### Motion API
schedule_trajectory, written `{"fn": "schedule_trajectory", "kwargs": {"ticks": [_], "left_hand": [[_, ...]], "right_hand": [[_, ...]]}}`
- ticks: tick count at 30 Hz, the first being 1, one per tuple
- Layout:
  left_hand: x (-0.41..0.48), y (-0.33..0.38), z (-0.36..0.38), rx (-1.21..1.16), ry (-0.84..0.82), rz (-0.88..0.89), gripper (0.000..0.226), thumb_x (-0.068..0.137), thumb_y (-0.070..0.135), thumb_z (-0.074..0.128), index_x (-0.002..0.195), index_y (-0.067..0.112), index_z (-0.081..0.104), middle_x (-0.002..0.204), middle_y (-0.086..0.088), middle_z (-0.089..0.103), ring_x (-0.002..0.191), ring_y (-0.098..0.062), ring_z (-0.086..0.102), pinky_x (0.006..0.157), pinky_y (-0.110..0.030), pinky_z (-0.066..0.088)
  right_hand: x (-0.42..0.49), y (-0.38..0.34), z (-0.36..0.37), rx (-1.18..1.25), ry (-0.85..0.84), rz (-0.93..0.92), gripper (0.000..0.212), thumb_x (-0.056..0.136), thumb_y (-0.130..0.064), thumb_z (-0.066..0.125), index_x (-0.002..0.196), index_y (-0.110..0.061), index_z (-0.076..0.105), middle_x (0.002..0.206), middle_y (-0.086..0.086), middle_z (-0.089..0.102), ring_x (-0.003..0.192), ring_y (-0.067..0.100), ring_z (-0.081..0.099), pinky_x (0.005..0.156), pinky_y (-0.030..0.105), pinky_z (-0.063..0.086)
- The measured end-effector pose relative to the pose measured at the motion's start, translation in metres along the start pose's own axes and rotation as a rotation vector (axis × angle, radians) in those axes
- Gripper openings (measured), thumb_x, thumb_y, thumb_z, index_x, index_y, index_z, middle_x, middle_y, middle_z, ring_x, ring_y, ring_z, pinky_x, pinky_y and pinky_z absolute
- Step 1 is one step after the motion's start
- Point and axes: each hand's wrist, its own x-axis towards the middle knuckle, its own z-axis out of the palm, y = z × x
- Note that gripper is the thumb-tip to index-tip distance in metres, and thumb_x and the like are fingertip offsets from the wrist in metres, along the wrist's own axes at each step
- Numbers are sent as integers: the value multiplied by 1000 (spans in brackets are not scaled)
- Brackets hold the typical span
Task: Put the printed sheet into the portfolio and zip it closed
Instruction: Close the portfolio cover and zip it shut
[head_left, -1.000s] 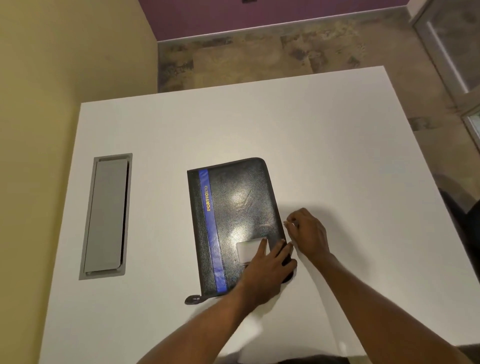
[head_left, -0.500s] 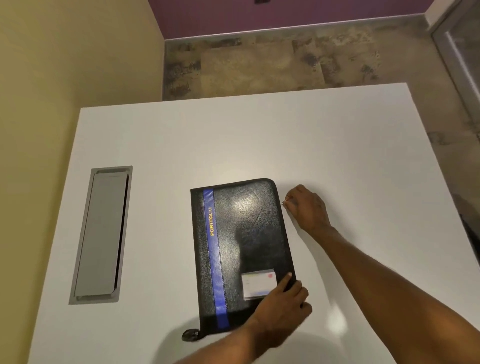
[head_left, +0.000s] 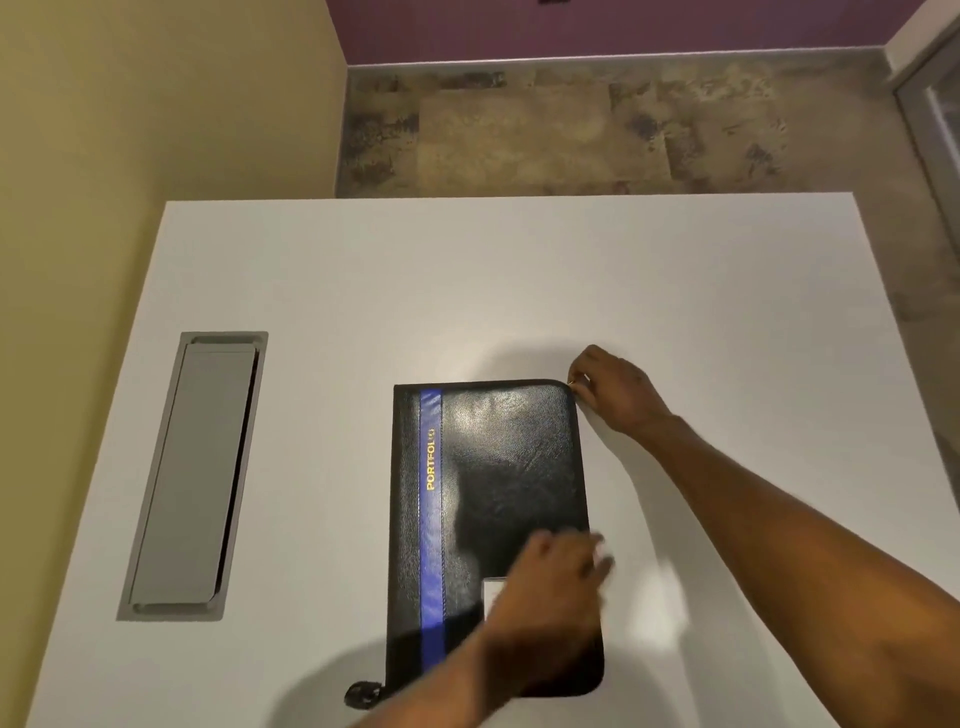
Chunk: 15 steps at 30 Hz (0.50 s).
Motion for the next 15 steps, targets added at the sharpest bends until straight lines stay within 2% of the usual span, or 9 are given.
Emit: {"fn": "schedule_trajectory", "kwargs": {"ticks": [1, 2, 5, 7, 9, 11, 13, 15], "left_hand": [[16, -17, -18, -34, 83, -137, 39, 88, 32, 58, 124, 19, 62, 131, -3, 57, 108, -25, 63, 93, -42, 51], [31, -37, -37, -77, 117, -282, 45, 90, 30, 59, 132, 16, 60, 137, -4, 56, 114, -27, 63, 95, -42, 53], [65, -96, -77, -184, 102, -612, 58, 99, 28, 57, 153, 12, 43, 160, -5, 37, 137, -28, 49, 110, -43, 46], [79, -127, -88, -191, 128, -687, 57, 100, 27, 55, 153, 10, 42, 161, -3, 33, 136, -28, 50, 106, -44, 47], [87, -149, -93, -203, 111, -733, 51, 101, 29, 52, 148, 9, 47, 154, -4, 39, 126, -30, 57, 97, -42, 49], [93, -163, -92, -222, 71, -758, 39, 100, 31, 50, 132, 9, 58, 140, -6, 49, 114, -31, 61, 88, -39, 48], [96, -169, -90, -210, 49, -740, 32, 99, 32, 51, 118, 11, 66, 127, -6, 55, 107, -29, 63, 84, -37, 48], [97, -168, -88, -202, 73, -720, 29, 98, 32, 52, 112, 14, 68, 120, -4, 59, 103, -26, 62, 80, -36, 48]], "right_hand": [[0, 1, 0, 8, -6, 1, 6, 93, -16, 65, 98, -17, 67, 103, 0, 63, 89, 26, 65, 75, 35, 45], [0, 2, 0, 16, -10, 4, 6, 92, -16, 65, 98, -17, 66, 103, 0, 63, 90, 25, 64, 74, 33, 43], [0, 2, 0, 31, -19, 23, 6, 92, -16, 66, 97, -17, 66, 103, -1, 62, 87, 22, 62, 72, 30, 39], [1, 3, -1, 43, -27, 21, 6, 92, -16, 66, 97, -18, 66, 103, -3, 61, 85, 19, 60, 72, 29, 37], [1, 5, -1, 57, -31, 6, 6, 92, -17, 67, 97, -20, 65, 101, -5, 60, 82, 15, 56, 72, 28, 37], [2, 7, -1, 69, -34, -8, 8, 92, -17, 67, 96, -22, 64, 100, -7, 58, 78, 11, 52, 71, 28, 37], [4, 9, 1, 75, -38, -14, 7, 93, -17, 66, 96, -23, 62, 101, -8, 58, 79, 11, 53, 71, 29, 40], [5, 10, 3, 99, -37, -26, 8, 94, -16, 64, 96, -23, 60, 101, -7, 57, 81, 14, 56, 73, 32, 46]]}}
